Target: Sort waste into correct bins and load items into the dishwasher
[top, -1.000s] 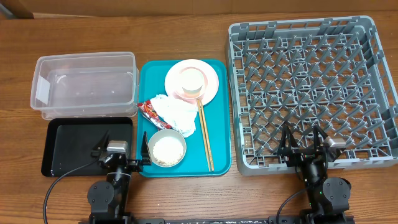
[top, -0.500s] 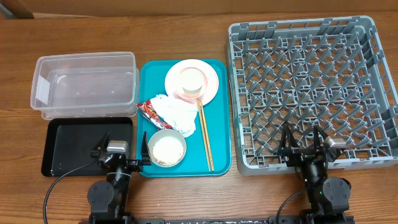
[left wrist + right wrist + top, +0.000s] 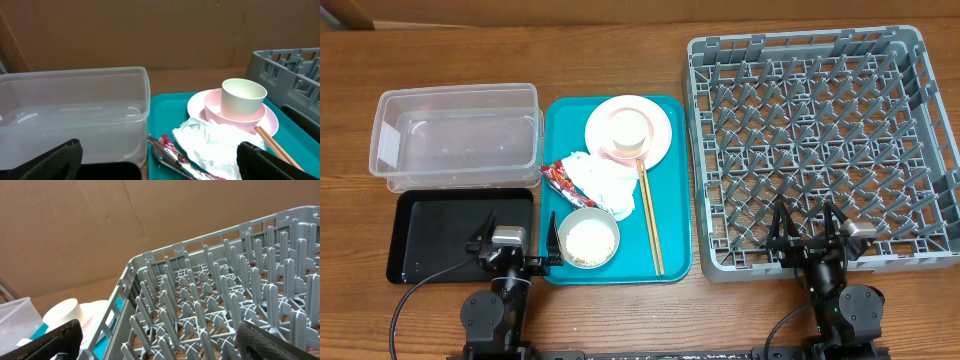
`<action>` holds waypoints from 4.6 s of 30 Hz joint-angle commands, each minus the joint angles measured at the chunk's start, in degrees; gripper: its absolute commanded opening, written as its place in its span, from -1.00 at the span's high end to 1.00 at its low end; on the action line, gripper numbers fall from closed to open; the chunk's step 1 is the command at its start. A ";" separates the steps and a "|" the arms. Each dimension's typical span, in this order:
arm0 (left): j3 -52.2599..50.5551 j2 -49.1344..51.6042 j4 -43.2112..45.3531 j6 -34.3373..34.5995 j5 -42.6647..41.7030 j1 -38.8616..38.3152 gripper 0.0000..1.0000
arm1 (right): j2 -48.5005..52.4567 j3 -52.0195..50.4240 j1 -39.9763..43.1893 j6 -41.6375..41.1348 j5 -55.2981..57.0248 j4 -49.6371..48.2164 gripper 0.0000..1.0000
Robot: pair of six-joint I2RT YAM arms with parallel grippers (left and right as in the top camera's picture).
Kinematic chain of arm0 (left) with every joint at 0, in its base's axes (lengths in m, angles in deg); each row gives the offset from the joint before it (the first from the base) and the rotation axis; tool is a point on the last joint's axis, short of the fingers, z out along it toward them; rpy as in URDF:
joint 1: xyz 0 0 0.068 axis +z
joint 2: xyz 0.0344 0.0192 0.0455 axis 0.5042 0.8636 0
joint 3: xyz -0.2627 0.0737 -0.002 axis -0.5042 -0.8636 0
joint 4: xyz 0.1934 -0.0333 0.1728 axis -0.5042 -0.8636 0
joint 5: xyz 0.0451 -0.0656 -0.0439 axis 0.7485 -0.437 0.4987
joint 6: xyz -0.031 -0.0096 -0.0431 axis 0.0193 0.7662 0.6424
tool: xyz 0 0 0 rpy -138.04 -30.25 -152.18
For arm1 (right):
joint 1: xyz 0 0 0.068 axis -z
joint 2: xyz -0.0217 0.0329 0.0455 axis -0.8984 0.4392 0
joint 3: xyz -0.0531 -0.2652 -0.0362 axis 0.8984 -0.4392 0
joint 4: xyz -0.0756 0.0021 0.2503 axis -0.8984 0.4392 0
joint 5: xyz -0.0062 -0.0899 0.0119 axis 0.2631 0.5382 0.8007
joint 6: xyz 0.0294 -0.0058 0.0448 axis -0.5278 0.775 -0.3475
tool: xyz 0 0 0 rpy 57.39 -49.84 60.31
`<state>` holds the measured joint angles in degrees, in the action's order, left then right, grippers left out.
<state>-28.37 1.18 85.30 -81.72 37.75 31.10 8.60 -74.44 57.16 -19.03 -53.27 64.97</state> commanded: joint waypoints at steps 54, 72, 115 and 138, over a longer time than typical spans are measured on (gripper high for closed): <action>32.63 15.72 -21.79 7.28 -4.68 -0.11 -1.00 | -0.57 -0.61 0.02 0.17 -0.35 -0.42 -1.00; 89.42 78.84 -68.19 8.87 -19.78 -0.24 -0.55 | -0.57 -0.61 0.02 0.20 -0.35 -0.42 -1.00; 60.48 86.31 -35.28 22.99 -2.58 -14.53 -0.56 | -0.57 -0.61 0.02 0.20 -0.35 -0.42 -1.00; 60.48 100.50 -29.49 27.93 3.56 -21.53 -0.12 | -0.57 -0.61 0.02 0.20 -0.35 -0.42 -0.99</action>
<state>32.74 100.39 55.47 -54.60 40.33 10.01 8.56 -74.44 57.16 -18.98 -53.27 64.97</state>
